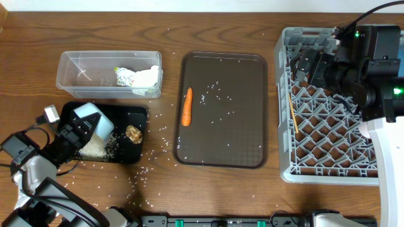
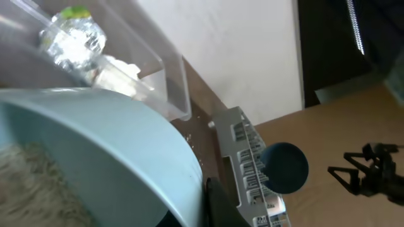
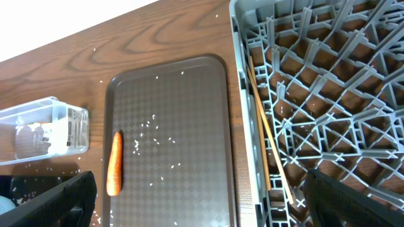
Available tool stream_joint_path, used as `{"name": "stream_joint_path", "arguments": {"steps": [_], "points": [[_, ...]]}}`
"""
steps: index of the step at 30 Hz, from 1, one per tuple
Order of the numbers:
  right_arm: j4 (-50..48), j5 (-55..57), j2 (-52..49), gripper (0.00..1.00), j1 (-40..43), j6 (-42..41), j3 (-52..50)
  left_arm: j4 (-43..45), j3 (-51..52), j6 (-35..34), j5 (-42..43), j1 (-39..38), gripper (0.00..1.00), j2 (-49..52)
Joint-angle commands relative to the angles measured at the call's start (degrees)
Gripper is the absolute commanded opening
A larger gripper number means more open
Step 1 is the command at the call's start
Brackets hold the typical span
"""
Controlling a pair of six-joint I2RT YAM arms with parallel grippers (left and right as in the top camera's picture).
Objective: Sort waste into correct bins and load items into the dishwasher rack
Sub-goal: 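Carry the bowl over the black tray and tilt it to dump the rice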
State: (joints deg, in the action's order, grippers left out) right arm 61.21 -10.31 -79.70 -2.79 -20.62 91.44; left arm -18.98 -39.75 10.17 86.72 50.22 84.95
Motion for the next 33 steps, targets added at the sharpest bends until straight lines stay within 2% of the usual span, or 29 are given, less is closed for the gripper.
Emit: {"name": "stream_joint_path", "arguments": {"steps": [1,4,7,11,13,16,20,22,23,24,25,26,27,29,33], "points": [[-0.1,0.4,0.0,0.99,0.2,-0.3,0.4,0.5,-0.1,2.8,3.3,0.3,0.06,0.2],[-0.1,0.4,0.0,0.99,0.1,-0.3,0.4,0.4,0.1,3.0,3.3,0.3,0.06,0.2],[-0.1,0.4,0.0,0.99,0.1,-0.4,0.4,0.4,0.3,6.1,2.3,0.3,0.06,0.3],[0.8,0.4,0.0,0.99,0.1,-0.3,0.4,-0.3,0.5,4.2,2.4,0.3,0.06,0.3],[1.0,0.4,0.0,0.99,0.2,-0.3,0.4,-0.6,0.6,-0.2,3.4,0.3,0.06,0.2],[1.0,-0.1,0.0,0.99,0.2,-0.3,0.4,-0.8,1.1,2.0,0.2,0.3,0.06,0.3],[1.0,-0.2,0.0,0.99,0.2,-0.3,0.4,-1.1,1.2,1.2,-3.8,0.2,0.06,0.7],[1.0,-0.3,0.0,0.99,0.1,-0.3,0.4,-1.2,1.3,-0.5,-0.2,0.2,0.06,0.7],[1.0,-0.3,0.0,0.99,0.1,-0.3,0.4,-1.4,1.3,2.4,-0.9,0.1,0.06,0.7],[1.0,-0.3,0.0,0.99,0.1,-0.3,0.4,-1.9,1.3,2.1,-4.2,0.3,0.06,0.7],[1.0,-0.3,0.0,0.99,0.1,-0.3,0.4,-1.6,1.3,-2.0,-5.7,0.5,0.06,0.7],[1.0,-0.3,0.0,0.99,0.1,-0.3,0.4,0.0,1.3,-4.9,-1.8,0.7,0.06,0.7],[1.1,-0.3,0.0,0.99,0.1,-0.3,0.4,1.4,1.3,-1.9,2.4,0.5,0.06,0.7],[1.5,-0.5,0.0,0.99,0.1,-0.3,0.4,2.4,1.3,4.3,3.3,0.3,0.06,0.7],[1.6,-0.5,0.0,0.99,0.1,-0.3,0.4,2.8,1.6,6.1,2.1,0.2,0.06,0.8]]}}
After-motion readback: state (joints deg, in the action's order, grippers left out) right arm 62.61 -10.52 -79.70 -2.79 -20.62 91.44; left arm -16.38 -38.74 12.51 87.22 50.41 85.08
